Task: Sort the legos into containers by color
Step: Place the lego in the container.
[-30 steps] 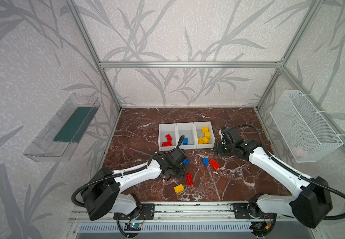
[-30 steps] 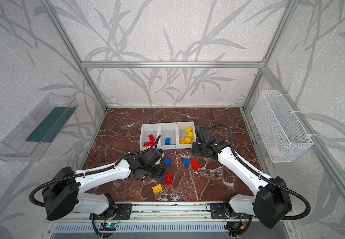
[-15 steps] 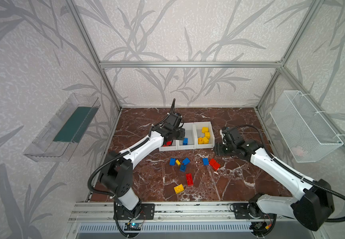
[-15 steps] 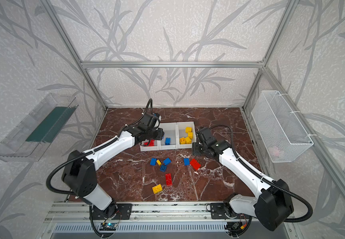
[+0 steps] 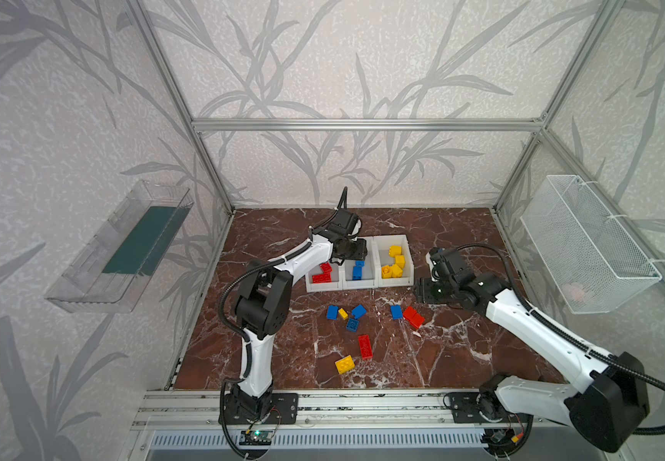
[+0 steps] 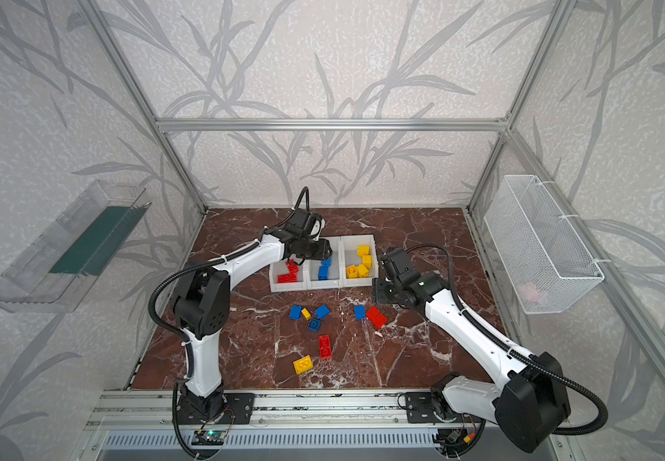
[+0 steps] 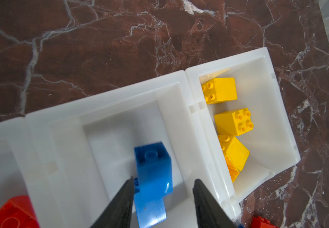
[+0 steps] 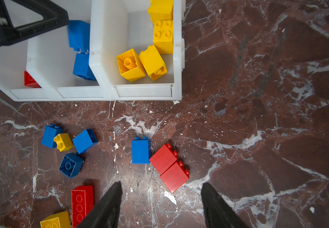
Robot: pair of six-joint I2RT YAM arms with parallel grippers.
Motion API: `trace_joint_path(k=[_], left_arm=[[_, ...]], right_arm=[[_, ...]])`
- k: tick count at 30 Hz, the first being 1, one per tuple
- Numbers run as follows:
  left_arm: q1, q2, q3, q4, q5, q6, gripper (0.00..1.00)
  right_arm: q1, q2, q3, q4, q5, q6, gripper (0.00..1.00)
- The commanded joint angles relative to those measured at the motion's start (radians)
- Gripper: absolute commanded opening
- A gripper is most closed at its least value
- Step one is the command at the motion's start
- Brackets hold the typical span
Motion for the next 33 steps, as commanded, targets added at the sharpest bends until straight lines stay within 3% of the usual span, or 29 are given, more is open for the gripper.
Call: trace_joint_path(k=[1, 8, 23, 33], left_arm=[[0.005, -0.032, 0.011, -0.003, 0.02, -0.005, 0.6], [0.008, -0.162, -0.11, 0.058, 0.014, -0.043, 0.61], [0.027, -0.625, -0.631, 0.17, -0.141, -0.122, 0.66], [0.034, -0.759, -0.758, 0.117, -0.198, -0.128, 0.69]], right_arm=[[-0.004, -0.029, -0.006, -0.027, 0.004, 0.009, 0.65], [0.0, -0.006, -0.009, -0.053, 0.001, -0.002, 0.65], [0.096, 0.129, -0.051, -0.132, 0.06, -0.009, 0.65], [0.122, 0.221, -0.068, -0.105, 0.05, -0.026, 0.65]])
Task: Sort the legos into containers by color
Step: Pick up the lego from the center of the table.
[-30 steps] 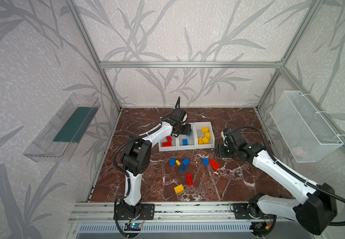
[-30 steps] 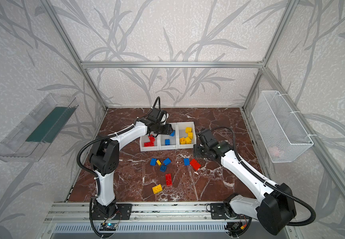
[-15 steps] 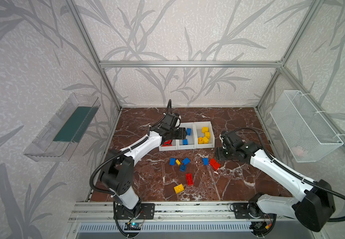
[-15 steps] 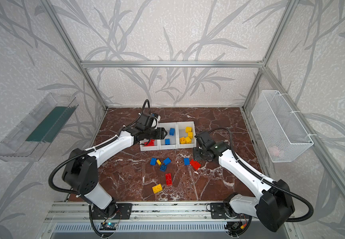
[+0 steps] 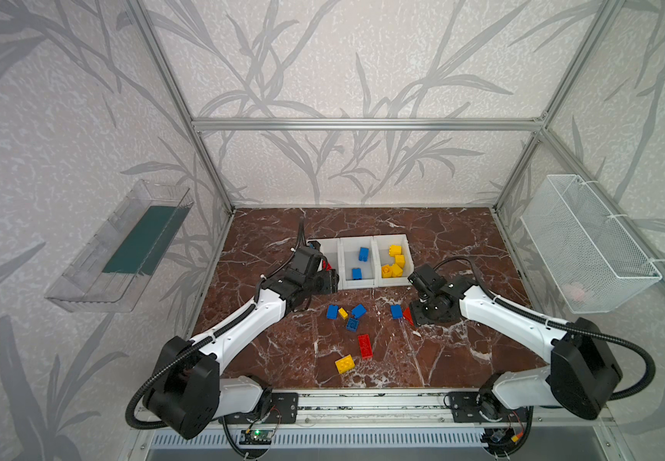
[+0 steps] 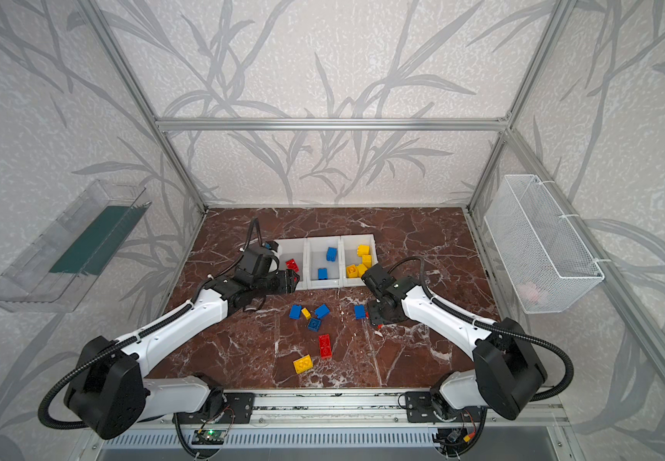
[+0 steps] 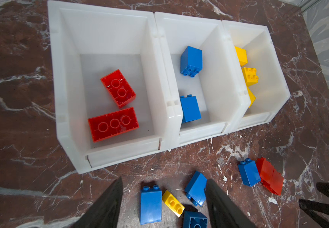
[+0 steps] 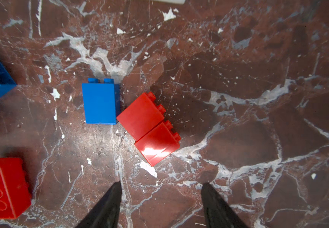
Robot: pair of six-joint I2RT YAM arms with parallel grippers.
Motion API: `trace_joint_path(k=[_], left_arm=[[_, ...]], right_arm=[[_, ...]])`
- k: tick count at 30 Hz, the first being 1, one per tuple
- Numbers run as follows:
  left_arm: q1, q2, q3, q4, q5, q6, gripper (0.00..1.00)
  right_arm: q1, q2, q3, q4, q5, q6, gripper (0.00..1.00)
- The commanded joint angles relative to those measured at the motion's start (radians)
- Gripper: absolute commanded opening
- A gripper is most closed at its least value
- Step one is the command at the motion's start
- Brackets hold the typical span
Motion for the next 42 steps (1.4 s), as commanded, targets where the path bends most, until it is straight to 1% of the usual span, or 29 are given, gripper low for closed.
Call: trace_joint_path(k=[1, 4, 9, 22, 27, 29, 35, 37, 38, 42], left_arm=[[0.007, -0.037, -0.024, -0.023, -0.039, -0.013, 0.7], [0.009, -0.048, -0.031, -0.028, -0.043, -0.013, 0.7], [0.01, -0.055, -0.034, -0.03, -0.036, -0.018, 0.7], [0.009, -0.081, -0.045, -0.042, -0.035, -0.023, 0.7], [0.011, -0.083, -0.047, -0.043, -0.033, -0.025, 0.7], [0.01, -0.086, -0.051, -0.041, -0.032, -0.027, 0.7], [0.011, -0.089, -0.066, -0.03, -0.031, -0.038, 0.7], [0.011, -0.088, -0.068, -0.025, -0.028, -0.041, 0.7], [0.011, -0.088, -0.068, -0.025, -0.026, -0.042, 0.7], [0.01, -0.088, -0.069, -0.026, -0.027, -0.041, 0.7]], right_arm=[[0.006, 0.03, -0.012, 0.015, -0.025, -0.03, 0.65], [0.016, 0.066, 0.004, 0.028, -0.064, -0.094, 0.65], [0.017, 0.156, 0.048, 0.0, -0.051, -0.157, 0.65], [0.018, 0.266, 0.133, -0.016, -0.02, -0.224, 0.66], [0.017, 0.316, 0.137, -0.017, -0.023, -0.23, 0.66], [0.018, 0.313, 0.128, -0.014, -0.025, -0.221, 0.66], [0.025, 0.295, 0.084, -0.002, -0.023, -0.189, 0.59], [0.031, 0.295, 0.073, 0.002, -0.023, -0.178, 0.54], [0.034, 0.268, 0.069, 0.003, -0.024, -0.172, 0.52], [0.048, 0.266, 0.068, 0.004, -0.021, -0.155, 0.39]])
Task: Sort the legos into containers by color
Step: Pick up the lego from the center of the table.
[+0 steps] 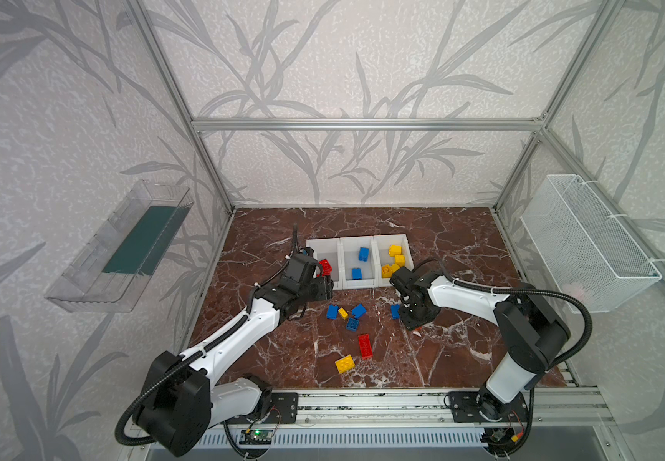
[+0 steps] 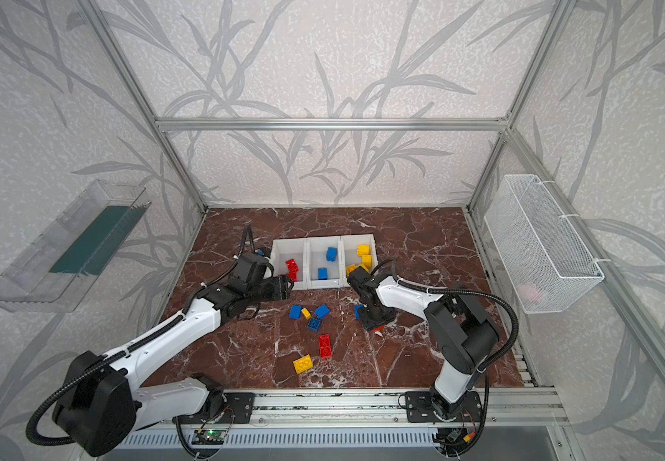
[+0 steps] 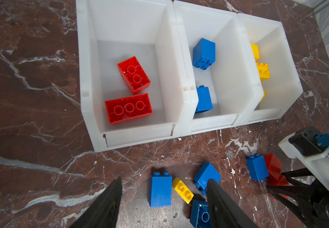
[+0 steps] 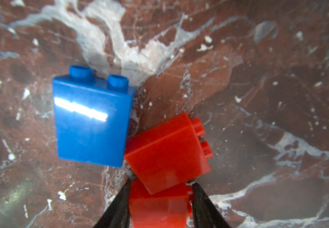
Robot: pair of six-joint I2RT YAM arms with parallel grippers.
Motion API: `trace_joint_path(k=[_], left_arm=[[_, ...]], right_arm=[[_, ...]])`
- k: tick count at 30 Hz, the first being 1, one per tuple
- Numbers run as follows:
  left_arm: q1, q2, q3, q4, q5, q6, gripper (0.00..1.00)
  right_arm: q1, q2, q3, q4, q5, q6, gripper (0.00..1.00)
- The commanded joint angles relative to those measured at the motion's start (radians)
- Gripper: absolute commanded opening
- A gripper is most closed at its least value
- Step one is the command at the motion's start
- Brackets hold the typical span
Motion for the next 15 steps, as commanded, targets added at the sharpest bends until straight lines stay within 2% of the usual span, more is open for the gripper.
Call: trace_joint_path(k=[1, 8, 15], left_arm=[[0.006, -0.022, -0.01, -0.004, -0.007, -0.012, 0.7], [0.006, -0.055, -0.017, -0.028, -0.043, -0.015, 0.7], [0.016, -0.158, -0.067, -0.086, -0.123, -0.044, 0.71]], right_arm=[[0.017, -0.019, -0.012, -0.025, 0.006, 0.024, 0.37], [0.091, -0.014, 0.083, -0.077, 0.011, 0.028, 0.34], [0.147, 0.032, 0.314, -0.103, -0.025, -0.015, 0.34]])
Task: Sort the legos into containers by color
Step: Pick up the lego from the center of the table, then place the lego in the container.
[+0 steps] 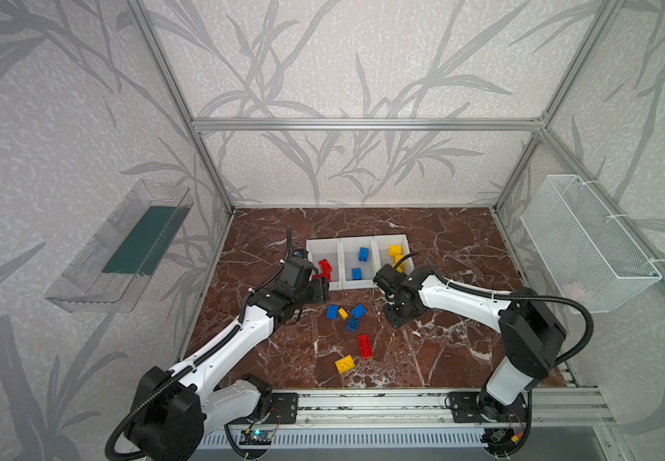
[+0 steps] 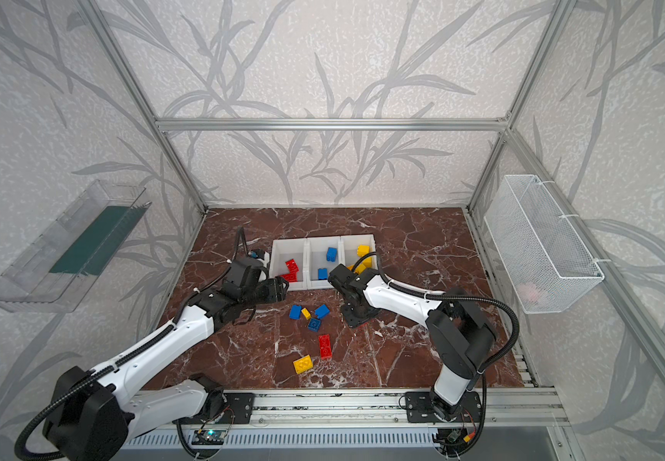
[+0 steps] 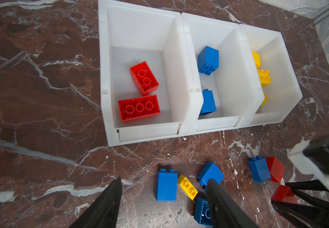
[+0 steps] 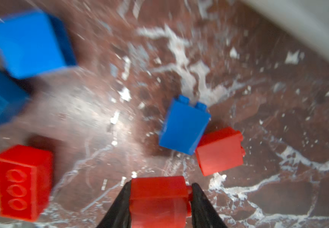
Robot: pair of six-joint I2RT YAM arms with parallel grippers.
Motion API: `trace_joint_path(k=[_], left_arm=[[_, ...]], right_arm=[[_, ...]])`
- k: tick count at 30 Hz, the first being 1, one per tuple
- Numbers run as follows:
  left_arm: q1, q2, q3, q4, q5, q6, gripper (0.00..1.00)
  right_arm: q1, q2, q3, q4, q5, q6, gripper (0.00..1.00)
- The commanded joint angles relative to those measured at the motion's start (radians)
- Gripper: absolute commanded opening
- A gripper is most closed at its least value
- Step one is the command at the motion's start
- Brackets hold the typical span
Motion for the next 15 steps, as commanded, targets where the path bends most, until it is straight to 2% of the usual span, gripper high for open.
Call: trace_joint_path(k=[1, 5, 15], left_arm=[[0.01, -0.065, -0.029, -0.064, -0.074, -0.032, 0.71], [0.014, -0.138, -0.066, -0.091, -0.093, -0.063, 0.71], [0.014, -0.248, -0.142, -0.105, -0.06, -0.142, 0.71]], right_arm=[[0.008, 0.038, 0.121, -0.02, -0.03, -0.034, 0.34], [0.008, 0.101, 0.282, 0.006, -0.052, -0.068, 0.34], [0.009, 0.394, 0.667, 0.041, -0.135, -0.091, 0.34]])
